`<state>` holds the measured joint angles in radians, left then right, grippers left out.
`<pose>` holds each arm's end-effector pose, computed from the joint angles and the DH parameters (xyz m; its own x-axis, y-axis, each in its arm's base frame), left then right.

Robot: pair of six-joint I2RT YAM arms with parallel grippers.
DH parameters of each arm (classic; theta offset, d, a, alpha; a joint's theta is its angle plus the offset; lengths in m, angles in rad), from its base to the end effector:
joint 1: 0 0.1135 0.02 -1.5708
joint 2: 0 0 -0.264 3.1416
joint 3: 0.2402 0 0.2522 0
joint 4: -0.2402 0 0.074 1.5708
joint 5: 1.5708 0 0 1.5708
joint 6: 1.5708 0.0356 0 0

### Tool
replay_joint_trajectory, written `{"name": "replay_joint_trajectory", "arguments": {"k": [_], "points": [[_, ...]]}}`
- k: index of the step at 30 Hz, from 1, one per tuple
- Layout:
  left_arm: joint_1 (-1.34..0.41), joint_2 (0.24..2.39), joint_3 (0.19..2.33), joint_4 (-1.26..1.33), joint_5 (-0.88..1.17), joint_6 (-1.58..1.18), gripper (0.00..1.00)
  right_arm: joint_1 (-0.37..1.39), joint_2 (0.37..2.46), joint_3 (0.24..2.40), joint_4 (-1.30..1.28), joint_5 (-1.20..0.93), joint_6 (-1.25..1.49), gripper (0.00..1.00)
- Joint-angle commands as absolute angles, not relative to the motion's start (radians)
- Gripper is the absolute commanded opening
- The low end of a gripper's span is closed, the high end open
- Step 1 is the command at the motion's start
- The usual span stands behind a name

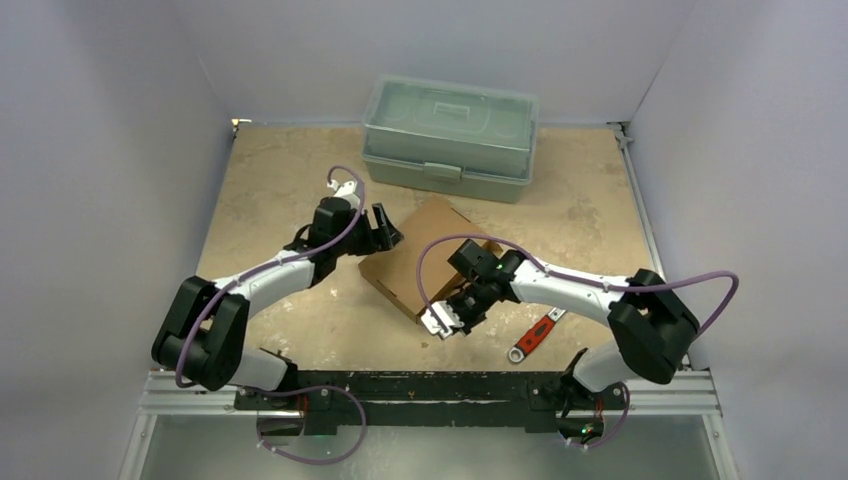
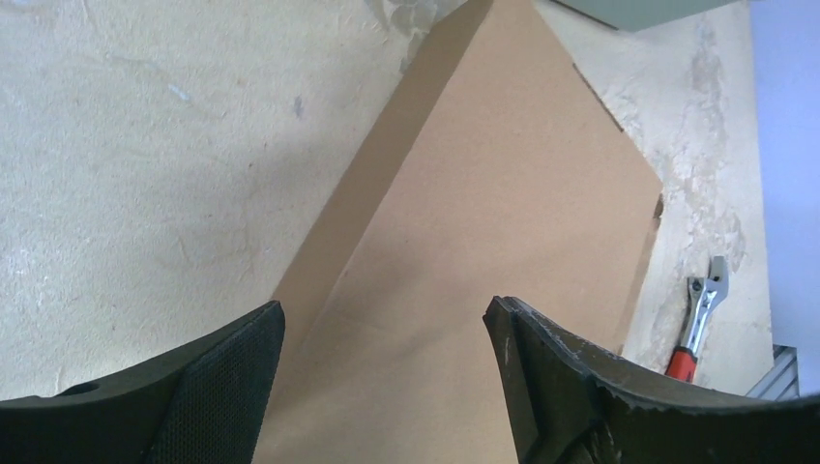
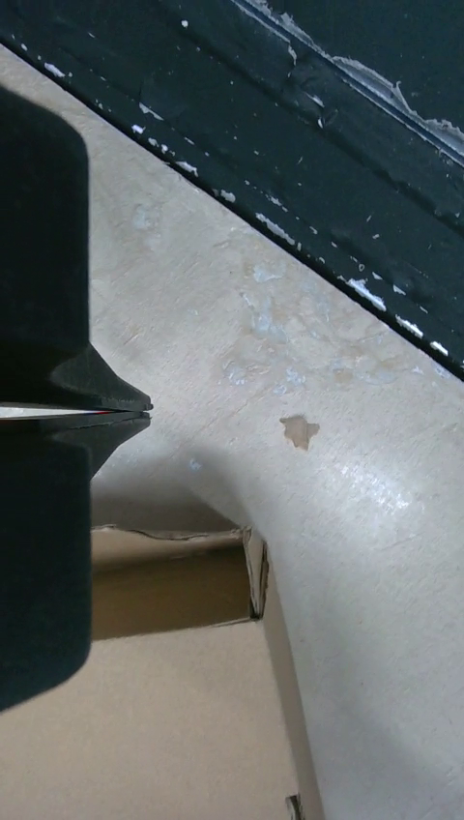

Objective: Fold the paper box

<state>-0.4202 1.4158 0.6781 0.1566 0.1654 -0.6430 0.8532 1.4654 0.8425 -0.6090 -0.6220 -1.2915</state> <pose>0.2643 -0.1245 0.1941 -0.7177 -0.3271 -0.6147 0.1221 0.8100 -0.5735 0.1556 0.2098 0.1848 0.5400 -0.5693 -0.6199 -0.8001 -0.5759 -0.1681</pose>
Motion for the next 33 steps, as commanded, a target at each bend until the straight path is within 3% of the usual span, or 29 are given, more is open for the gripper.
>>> {"name": "replay_joint_trajectory", "arguments": {"k": [1,9,15,21,25,28,30,33], "points": [[-0.425,1.407,0.695,0.146,0.175,-0.640,0.77,0.894,1.476,0.838,-0.592,-0.613,-1.276,0.02],[-0.426,1.489,0.639,0.208,0.214,-0.671,0.74,1.052,1.463,0.732,-0.172,-0.337,-1.112,0.01],[-0.445,1.527,0.606,0.261,0.252,-0.685,0.64,1.097,1.461,0.701,0.097,-0.136,-0.967,0.01],[-0.493,1.555,0.577,0.304,0.254,-0.711,0.63,1.092,1.450,0.692,0.125,-0.115,-0.944,0.01],[-0.509,1.538,0.557,0.320,0.242,-0.728,0.64,1.024,1.422,0.742,-0.040,-0.293,-0.965,0.04],[-0.508,1.499,0.558,0.284,0.198,-0.724,0.69,0.917,1.422,0.904,-0.620,-0.660,-1.260,0.09],[-0.504,1.464,0.573,0.248,0.147,-0.715,0.76,0.851,1.458,1.010,-0.985,-0.764,-1.463,0.11],[-0.487,1.423,0.605,0.215,0.106,-0.709,0.81,0.735,1.429,1.022,-1.057,-0.769,-1.431,0.11]]}}
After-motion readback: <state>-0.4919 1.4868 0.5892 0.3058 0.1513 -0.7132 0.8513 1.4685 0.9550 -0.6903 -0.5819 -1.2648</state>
